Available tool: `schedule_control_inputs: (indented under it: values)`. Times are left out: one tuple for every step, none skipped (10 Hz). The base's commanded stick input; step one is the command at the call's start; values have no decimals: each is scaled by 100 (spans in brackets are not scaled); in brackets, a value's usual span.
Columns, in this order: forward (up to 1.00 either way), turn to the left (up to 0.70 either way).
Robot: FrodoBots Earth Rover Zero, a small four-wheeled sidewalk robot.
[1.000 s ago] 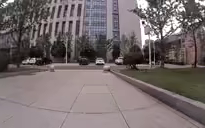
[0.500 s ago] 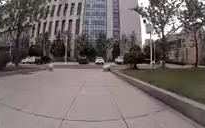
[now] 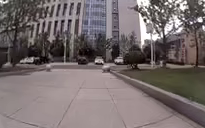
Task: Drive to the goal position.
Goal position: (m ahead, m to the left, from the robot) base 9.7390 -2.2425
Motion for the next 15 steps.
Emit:
schedule_control_inputs:
  values:
    - [45, 27]
    - [45, 27]
    - [59, 20]
    - [70, 14]
    - [70, 14]
    - [50, 30]
    - [0, 59]
    - [0, 5]
    - [0, 0]
    - [0, 0]
    - [44, 0]
    - [69, 0]
    - [70, 0]
    - [70, 0]
    - [70, 0]
